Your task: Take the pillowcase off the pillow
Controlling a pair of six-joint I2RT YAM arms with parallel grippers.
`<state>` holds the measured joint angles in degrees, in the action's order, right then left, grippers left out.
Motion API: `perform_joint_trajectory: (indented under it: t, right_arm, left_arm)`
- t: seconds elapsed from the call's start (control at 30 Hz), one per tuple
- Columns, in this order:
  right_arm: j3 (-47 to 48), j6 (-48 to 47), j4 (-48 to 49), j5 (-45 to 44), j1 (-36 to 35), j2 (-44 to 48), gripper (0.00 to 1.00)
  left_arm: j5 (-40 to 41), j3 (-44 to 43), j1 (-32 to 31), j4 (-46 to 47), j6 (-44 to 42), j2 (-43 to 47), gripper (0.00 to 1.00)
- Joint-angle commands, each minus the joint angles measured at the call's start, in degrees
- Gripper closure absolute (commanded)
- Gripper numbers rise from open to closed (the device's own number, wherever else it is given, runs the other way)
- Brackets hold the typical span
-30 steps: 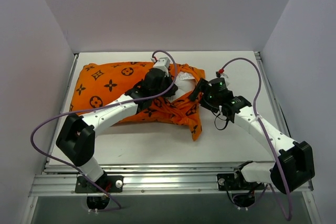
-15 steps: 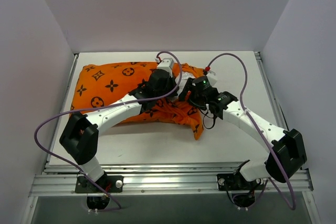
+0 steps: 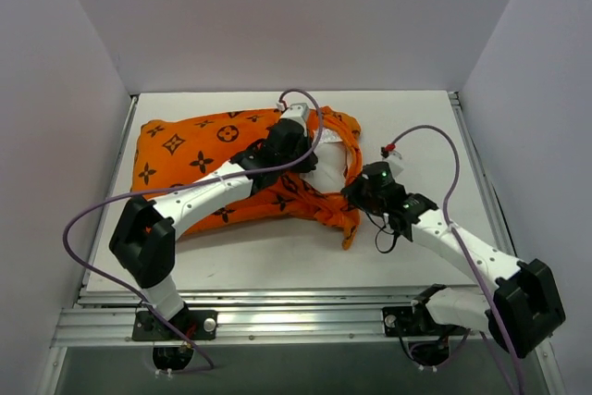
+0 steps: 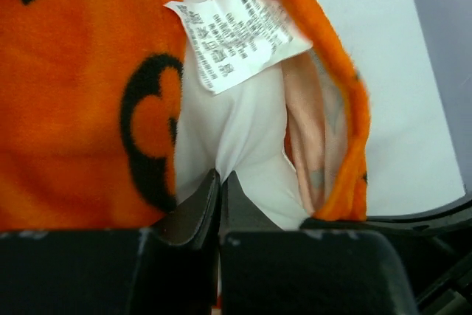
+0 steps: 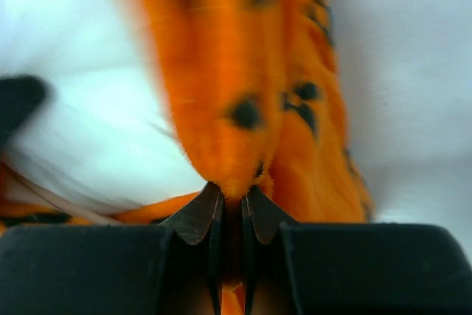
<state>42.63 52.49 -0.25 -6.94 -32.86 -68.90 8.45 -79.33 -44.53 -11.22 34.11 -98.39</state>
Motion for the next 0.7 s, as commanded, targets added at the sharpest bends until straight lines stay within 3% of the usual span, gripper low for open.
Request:
perform_joint_trajectory:
  t: [0.0,0.13,0.27,0.43,0.5,0.6,0.63,0.67]
  right_arm:
    - [-8.16,-4.23,-13.29,-2.56,7.79,6.13,1.00]
    - [-14.05,-9.06,-10.22,3.14,11.76,11.85,1.00]
    - [-17.23,-11.97,-2.16,11.40,13.17,11.78,1.00]
    - [-18.64,-14.78,13.04,18.27,13.09,5.56,1.00]
    - [-16.19,-16.10,14.75,19.33,13.00,2.65,1.00]
    - [-9.97,-21.10,12.04,19.16,13.09,-1.40,0.82]
    - [-8.11,-22.68,10.11,18.46,13.09,-1.41,0.66]
    - [-6.35,-25.74,6.01,17.93,13.09,-0.97,0.59]
  left_arm:
    - [7.12,-5.05,8.91,1.56,2.36,3.55,0.98]
    - [2.37,-6.27,13.59,1.21,5.00,4.78,0.98]
    - [-4.04,-8.64,15.62,1.38,7.81,5.05,0.98]
    - [-23.27,-11.11,14.48,2.08,11.15,4.26,0.98]
    - [-31.07,-10.32,12.90,1.21,9.59,4.61,0.98]
    - [-34.81,-6.64,9.30,-3.61,4.15,6.53,0.98]
    - [-34.12,-5.24,8.51,-5.20,2.56,7.24,0.98]
    - [-32.98,-1.91,7.37,-8.08,1.06,8.03,0.98]
